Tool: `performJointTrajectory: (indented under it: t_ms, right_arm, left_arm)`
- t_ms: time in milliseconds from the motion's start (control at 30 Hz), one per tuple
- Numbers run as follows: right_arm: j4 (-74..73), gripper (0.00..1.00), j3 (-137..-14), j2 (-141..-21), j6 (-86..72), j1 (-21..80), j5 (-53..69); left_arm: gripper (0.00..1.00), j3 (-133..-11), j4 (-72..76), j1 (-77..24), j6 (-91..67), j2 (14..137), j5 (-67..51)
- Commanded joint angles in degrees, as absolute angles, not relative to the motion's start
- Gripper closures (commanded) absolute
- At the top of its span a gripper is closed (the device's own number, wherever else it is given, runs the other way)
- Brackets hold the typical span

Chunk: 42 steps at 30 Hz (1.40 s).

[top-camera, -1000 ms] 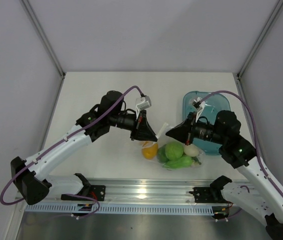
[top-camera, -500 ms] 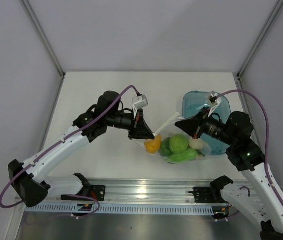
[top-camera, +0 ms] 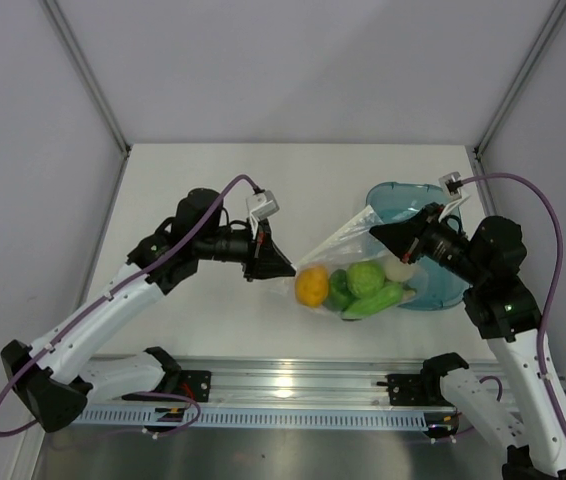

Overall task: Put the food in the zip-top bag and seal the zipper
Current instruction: Zip the zipper food storage bag at the center of the board.

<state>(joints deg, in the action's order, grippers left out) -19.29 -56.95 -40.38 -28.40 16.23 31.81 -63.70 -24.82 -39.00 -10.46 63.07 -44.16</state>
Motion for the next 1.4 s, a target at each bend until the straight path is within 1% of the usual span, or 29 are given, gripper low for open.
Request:
performJointTrajectory:
  t_ms: [0, 133, 233, 267, 333, 367, 433, 500, 600, 633, 667, 733, 767, 800, 833, 867, 900, 933, 1000, 1133, 1367]
  right_arm:
    - [-15.5, 1.0, -60.3, -40.8, -29.8, 13.7, 28.2]
    - [-14.7, 1.0, -61.4, -42.4, -30.5, 12.4, 28.5]
    - [-11.4, 1.0, -61.4, -44.2, -31.5, 11.8, 32.4]
    - [-10.4, 1.0, -60.9, -45.0, -31.7, 11.9, 37.9]
    - [-11.1, 1.0, -61.1, -48.9, -31.4, 11.8, 43.3]
    - [-11.4, 1.0, -61.0, -50.1, -30.8, 12.1, 48.4]
    - [-10.7, 1.0, -59.3, -50.6, -28.9, 13.1, 51.2]
    - [-11.3, 0.91, -58.5, -49.3, -26.4, 15.4, 52.2]
    - [-14.1, 0.9, -58.2, -49.5, -24.3, 18.3, 52.9]
    - [-16.3, 0.86, -58.3, -50.0, -22.7, 19.0, 52.9]
    - [-17.6, 0.77, -58.4, -50.4, -21.6, 19.7, 52.1]
    - [-22.1, 0.58, -58.8, -51.1, -17.6, 22.2, 49.2]
    - [-23.5, 0.39, -59.5, -51.2, -16.6, 23.0, 47.7]
    - [-24.5, 0.31, -60.0, -51.1, -15.7, 24.4, 45.7]
    - [-26.4, 0.19, -60.6, -51.1, -14.8, 24.9, 44.1]
    - [-27.1, 0.15, -61.9, -51.2, -13.3, 25.3, 42.9]
    - [-27.5, 0.14, -62.7, -51.4, -12.6, 25.7, 43.2]
    - [-29.1, 0.05, -63.9, -51.9, -11.6, 26.9, 43.2]
    - [-30.5, 0.01, -67.5, -54.1, -9.3, 28.2, 42.4]
    - [-33.8, 0.01, -73.6, -59.3, -4.8, 32.4, 43.9]
    - [-40.0, 0.01, -82.5, -69.8, 2.3, 38.9, 46.3]
  left_arm:
    - [0.99, -62.4, -29.8, -37.5, -10.0, 60.0, -42.3]
    - [0.99, -61.3, -30.8, -36.8, -10.6, 58.3, -40.8]
    - [0.99, -59.8, -29.8, -36.7, -10.5, 56.9, -42.4]
    - [0.99, -59.5, -29.4, -36.7, -10.5, 56.9, -43.0]
    - [1.0, -59.6, -29.6, -36.7, -9.9, 57.4, -43.4]
    - [0.99, -59.9, -30.1, -36.7, -9.8, 57.9, -43.9]
    - [0.99, -60.4, -30.0, -36.7, -9.6, 58.7, -44.3]
    - [0.99, -60.4, -29.4, -36.7, -9.5, 58.4, -43.9]
    - [0.99, -61.8, -30.0, -36.7, -8.8, 58.1, -43.0]
    - [0.99, -62.1, -30.8, -36.7, -8.6, 58.2, -42.8]
    - [0.99, -62.9, -31.3, -36.7, -8.4, 58.1, -42.6]
    - [0.99, -64.2, -32.7, -36.7, -8.0, 57.9, -42.0]
    - [0.99, -64.9, -33.1, -36.7, -7.5, 57.8, -41.8]
    - [0.99, -65.4, -34.1, -36.7, -7.3, 57.9, -41.5]
    - [0.99, -66.2, -34.4, -36.7, -7.1, 57.8, -41.4]
    - [0.99, -66.3, -34.7, -36.7, -6.4, 57.8, -41.6]
    - [0.99, -66.4, -35.1, -36.7, -6.1, 57.9, -41.7]
    - [0.99, -66.7, -35.9, -36.7, -5.7, 58.1, -43.0]
    - [1.0, -66.4, -36.2, -36.7, -5.0, 58.2, -45.3]
    - [0.99, -65.0, -35.9, -36.7, -4.6, 57.8, -52.9]
    - [0.99, -64.3, -35.9, -36.8, -5.3, 57.7, -56.5]
